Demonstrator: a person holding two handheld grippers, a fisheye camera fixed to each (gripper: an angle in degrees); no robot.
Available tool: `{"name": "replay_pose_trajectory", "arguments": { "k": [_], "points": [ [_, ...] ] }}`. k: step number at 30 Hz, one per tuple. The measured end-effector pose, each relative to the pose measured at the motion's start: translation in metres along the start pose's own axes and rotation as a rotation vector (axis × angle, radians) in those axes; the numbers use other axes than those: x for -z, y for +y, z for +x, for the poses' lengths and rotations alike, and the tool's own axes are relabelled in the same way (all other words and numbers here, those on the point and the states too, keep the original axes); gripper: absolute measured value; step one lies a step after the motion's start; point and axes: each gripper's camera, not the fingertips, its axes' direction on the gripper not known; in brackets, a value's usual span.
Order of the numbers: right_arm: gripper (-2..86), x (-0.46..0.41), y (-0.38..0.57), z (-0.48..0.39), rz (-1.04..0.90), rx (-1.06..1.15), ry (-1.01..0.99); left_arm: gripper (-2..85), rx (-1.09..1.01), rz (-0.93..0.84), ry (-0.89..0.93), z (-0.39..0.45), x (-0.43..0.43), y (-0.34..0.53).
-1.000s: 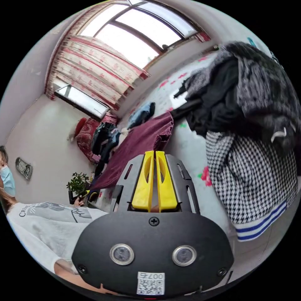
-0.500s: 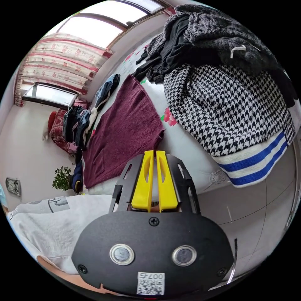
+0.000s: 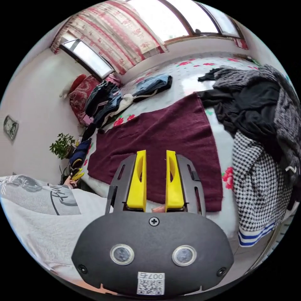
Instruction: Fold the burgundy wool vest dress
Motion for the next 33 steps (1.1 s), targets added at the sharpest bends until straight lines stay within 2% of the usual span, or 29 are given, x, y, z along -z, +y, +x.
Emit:
{"name": "replay_pose_trajectory", "arguments": {
  "k": [4,7,9,12,15,19,22,25,28,31,33],
  "points": [
    [5.7,-0.065,-0.015,-0.077,-0.059,0.079,-0.128,8.0,0.018,-0.051,0.007,-0.002,-0.028,-0.031],
    [6.1,-0.088,-0.022,-0.113,-0.134,0.14,-0.095,4.9,-0.05,-0.106,-0.023,0.016,-0.048,-0.042],
    [6.4,-0.09,-0.022,-0.126,-0.145,0.154,-0.036,3.9,-0.259,-0.138,-0.03,0.057,-0.056,-0.037],
    [6.9,-0.09,-0.019,-0.133,-0.126,0.122,-0.023,5.4,-0.818,-0.257,-0.114,0.152,-0.075,0.016],
    [7.3,-0.103,-0.015,-0.139,-0.115,0.076,-0.077,6.1,-0.987,-0.264,-0.184,0.167,-0.078,0.043],
    [7.8,-0.132,-0.003,-0.167,-0.105,0.087,-0.079,6.6,-0.823,-0.248,-0.119,0.125,-0.057,0.02],
    [8.1,-0.156,0.007,-0.184,-0.151,0.114,-0.073,7.4,-0.624,-0.23,-0.088,0.077,-0.041,-0.02],
    [8.1,-0.177,0.016,-0.193,-0.183,0.126,-0.08,8.2,-0.447,-0.257,0.025,0.039,-0.045,-0.059],
    [7.9,-0.19,0.025,-0.2,-0.182,0.131,-0.097,8.6,-0.38,-0.299,0.133,0.032,-0.072,-0.081],
    [7.5,-0.195,0.035,-0.203,-0.162,0.125,-0.102,8.1,-0.331,-0.37,0.157,0.035,-0.115,-0.092],
    [7.0,-0.195,0.041,-0.203,-0.16,0.116,-0.1,6.6,-0.218,-0.388,0.217,0.027,-0.13,-0.096]
  ]
}}
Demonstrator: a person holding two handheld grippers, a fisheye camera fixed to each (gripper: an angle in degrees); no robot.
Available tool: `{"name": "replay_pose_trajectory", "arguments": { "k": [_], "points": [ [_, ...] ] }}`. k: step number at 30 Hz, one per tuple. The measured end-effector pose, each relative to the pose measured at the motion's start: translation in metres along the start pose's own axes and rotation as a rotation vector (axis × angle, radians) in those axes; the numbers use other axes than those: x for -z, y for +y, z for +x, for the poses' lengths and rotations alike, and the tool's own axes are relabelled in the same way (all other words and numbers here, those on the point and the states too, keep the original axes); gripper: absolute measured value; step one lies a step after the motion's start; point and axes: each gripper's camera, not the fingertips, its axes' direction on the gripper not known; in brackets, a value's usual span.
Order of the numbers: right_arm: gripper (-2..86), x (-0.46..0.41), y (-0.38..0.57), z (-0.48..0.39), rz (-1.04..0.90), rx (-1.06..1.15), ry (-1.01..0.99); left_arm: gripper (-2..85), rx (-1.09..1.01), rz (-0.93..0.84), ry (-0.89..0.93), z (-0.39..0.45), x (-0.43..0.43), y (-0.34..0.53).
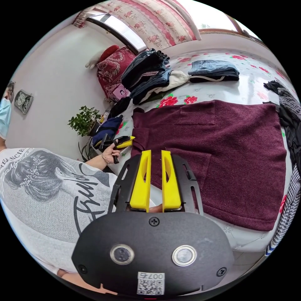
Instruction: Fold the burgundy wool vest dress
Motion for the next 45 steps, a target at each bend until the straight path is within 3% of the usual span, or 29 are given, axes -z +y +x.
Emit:
{"name": "replay_pose_trajectory", "arguments": {
  "k": [6,14,17,22,25,27,36,42,45],
  "points": [
    [4.6,0.007,0.035,0.006,0.036,-0.027,0.056,2.5,-0.057,0.166,-0.073,0.012,0.046,0.035],
    [2.0,-0.015,0.048,0.037,0.006,-0.037,-0.037,-0.4,0.042,0.484,-0.157,-0.016,0.155,0.086],
    [1.5,-0.018,0.044,0.037,0.001,0.0,-0.043,-0.1,-0.115,0.48,-0.245,0.018,0.148,0.089],
    [0.9,-0.016,0.055,0.047,0.006,0.011,-0.033,2.9,-0.609,0.282,-0.459,0.116,0.068,0.097],
    [0.8,-0.017,0.069,0.062,0.015,-0.026,-0.051,7.7,-0.889,0.018,-0.367,0.154,-0.015,0.118],
    [0.8,-0.019,0.076,0.071,0.017,-0.053,-0.072,10.1,-0.892,-0.171,-0.291,0.157,-0.071,0.132],
    [1.1,-0.03,0.09,0.099,-0.016,-0.09,-0.07,9.3,-0.87,-0.144,-0.421,0.146,-0.083,0.119],
    [1.3,-0.052,0.07,0.108,-0.041,-0.072,-0.113,10.9,-0.97,-0.301,-0.391,0.167,-0.153,0.097],
    [1.3,-0.059,0.061,0.108,-0.059,-0.059,-0.107,7.7,-0.926,-0.379,-0.508,0.158,-0.21,0.083]
  ]
}}
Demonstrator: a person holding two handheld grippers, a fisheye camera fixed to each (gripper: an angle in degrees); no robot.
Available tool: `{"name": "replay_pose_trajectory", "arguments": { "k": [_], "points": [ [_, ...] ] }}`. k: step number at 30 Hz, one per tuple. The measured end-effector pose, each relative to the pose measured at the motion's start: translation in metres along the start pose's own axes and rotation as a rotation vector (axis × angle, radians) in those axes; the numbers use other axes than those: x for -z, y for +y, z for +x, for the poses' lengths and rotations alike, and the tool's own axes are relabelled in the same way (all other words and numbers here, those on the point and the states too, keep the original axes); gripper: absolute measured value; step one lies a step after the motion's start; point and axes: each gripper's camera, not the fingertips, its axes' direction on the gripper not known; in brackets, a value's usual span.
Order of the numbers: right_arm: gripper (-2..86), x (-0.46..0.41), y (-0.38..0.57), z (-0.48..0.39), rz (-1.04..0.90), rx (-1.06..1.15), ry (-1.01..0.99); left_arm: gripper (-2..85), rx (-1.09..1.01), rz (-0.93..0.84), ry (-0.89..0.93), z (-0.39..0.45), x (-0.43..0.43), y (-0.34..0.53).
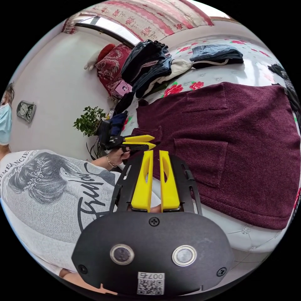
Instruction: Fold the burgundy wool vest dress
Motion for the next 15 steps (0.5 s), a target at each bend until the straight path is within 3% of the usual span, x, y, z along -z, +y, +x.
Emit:
{"name": "replay_pose_trajectory", "arguments": {
  "k": [3,7,13,15],
  "points": [
    [1.2,-0.001,-0.002,0.002,-0.009,-0.001,0.01,1.8,0.044,0.018,-0.014,-0.011,0.004,-0.004],
    [1.0,-0.006,0.002,0.017,-0.021,-0.036,0.02,0.5,-0.107,0.11,0.242,-0.011,0.038,0.005],
    [0.9,-0.026,-0.009,0.037,-0.048,-0.077,-0.033,9.7,-0.077,0.274,0.402,-0.047,0.092,0.004],
    [1.0,-0.029,-0.016,0.035,-0.056,-0.055,-0.018,10.6,-0.023,0.331,0.284,-0.078,0.117,0.003]
  ]
}}
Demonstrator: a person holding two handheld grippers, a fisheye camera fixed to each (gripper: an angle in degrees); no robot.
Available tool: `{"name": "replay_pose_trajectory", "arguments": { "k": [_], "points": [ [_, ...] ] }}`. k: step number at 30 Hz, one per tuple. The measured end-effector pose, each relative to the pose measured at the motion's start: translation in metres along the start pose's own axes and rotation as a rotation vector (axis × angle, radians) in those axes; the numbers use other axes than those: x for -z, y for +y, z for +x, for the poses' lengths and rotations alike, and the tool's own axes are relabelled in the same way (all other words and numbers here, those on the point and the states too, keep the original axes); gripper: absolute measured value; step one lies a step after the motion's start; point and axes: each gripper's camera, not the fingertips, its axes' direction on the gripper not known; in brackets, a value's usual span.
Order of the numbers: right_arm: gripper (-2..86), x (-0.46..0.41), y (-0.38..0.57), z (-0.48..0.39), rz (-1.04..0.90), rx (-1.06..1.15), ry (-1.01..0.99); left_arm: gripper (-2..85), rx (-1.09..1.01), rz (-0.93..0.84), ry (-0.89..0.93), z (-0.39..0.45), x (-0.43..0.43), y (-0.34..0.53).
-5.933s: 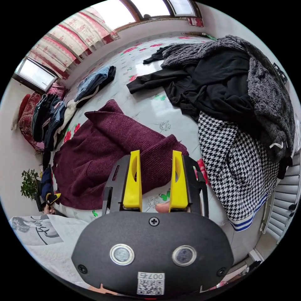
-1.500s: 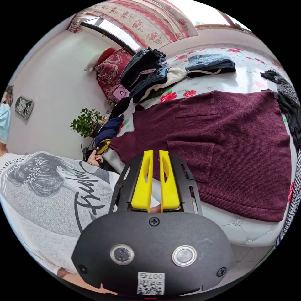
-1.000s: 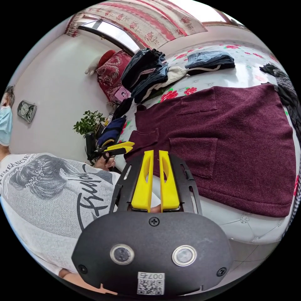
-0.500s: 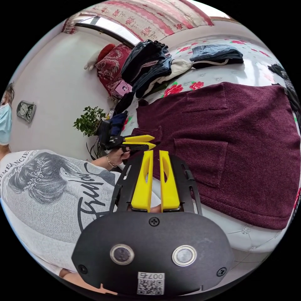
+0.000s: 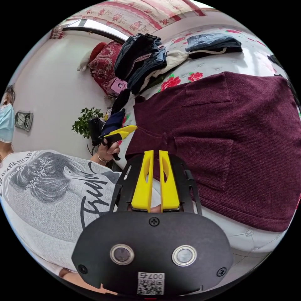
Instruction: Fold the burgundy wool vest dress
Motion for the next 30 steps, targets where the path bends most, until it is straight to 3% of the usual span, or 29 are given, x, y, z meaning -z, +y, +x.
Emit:
{"name": "replay_pose_trajectory", "arguments": {
  "k": [3,5,7,10,13,17,19,22,25,27,30],
  "points": [
    [1.3,-0.007,-0.011,-0.005,-0.027,0.033,0.039,9.1,0.171,0.075,-0.356,-0.059,0.043,-0.01],
    [1.4,-0.012,-0.016,-0.006,-0.048,0.043,0.053,8.2,0.338,0.115,-0.481,-0.108,0.068,-0.014],
    [1.5,-0.02,-0.022,-0.004,-0.068,0.042,0.051,8.4,0.486,0.137,-0.52,-0.155,0.086,-0.018],
    [1.5,-0.026,-0.028,-0.002,-0.082,0.033,0.044,9.1,0.686,0.205,-0.435,-0.221,0.105,-0.025],
    [1.4,-0.031,-0.034,-0.002,-0.103,0.03,0.057,10.6,0.658,0.193,-0.392,-0.253,0.106,-0.055],
    [1.1,-0.035,-0.04,0.0,-0.118,0.014,0.07,9.2,0.386,-0.174,-0.638,-0.253,0.06,-0.114],
    [0.8,-0.037,-0.044,0.002,-0.121,0.002,0.062,1.0,0.36,-0.226,-0.735,-0.25,0.052,-0.121],
    [0.4,-0.039,-0.05,-0.001,-0.124,0.008,0.07,-0.5,0.524,-0.058,-0.65,-0.251,0.091,-0.108],
    [0.1,-0.043,-0.052,-0.004,-0.131,0.024,0.074,-0.8,0.709,0.223,-0.626,-0.223,0.155,-0.061],
    [0.1,-0.047,-0.052,-0.005,-0.137,0.027,0.066,-0.9,0.76,0.392,-0.644,-0.186,0.192,-0.02],
    [0.0,-0.056,-0.054,-0.007,-0.16,0.04,0.036,-0.9,0.806,0.474,-0.748,-0.145,0.218,0.01]
  ]
}}
